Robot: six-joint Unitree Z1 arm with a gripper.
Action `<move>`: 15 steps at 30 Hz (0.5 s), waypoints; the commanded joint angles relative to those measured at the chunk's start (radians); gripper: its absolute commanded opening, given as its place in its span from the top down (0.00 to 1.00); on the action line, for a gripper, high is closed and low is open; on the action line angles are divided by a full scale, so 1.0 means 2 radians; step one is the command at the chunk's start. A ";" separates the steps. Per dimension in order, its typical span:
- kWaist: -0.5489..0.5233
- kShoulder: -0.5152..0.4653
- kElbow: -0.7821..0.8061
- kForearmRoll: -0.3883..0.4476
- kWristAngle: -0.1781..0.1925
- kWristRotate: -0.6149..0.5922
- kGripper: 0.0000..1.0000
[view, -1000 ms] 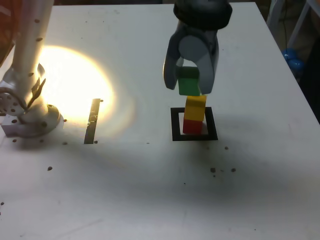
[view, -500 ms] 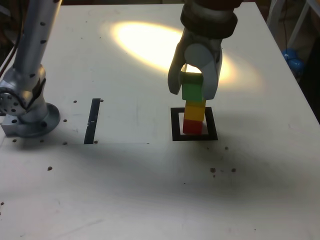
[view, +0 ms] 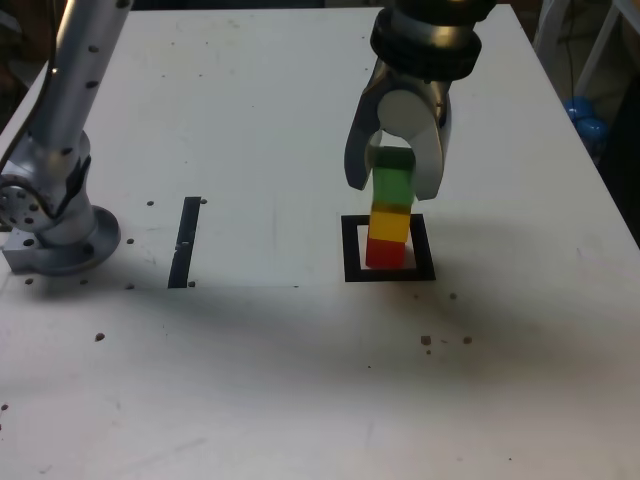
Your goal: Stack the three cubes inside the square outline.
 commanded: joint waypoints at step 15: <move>0.004 -0.053 0.048 0.000 0.010 0.003 0.00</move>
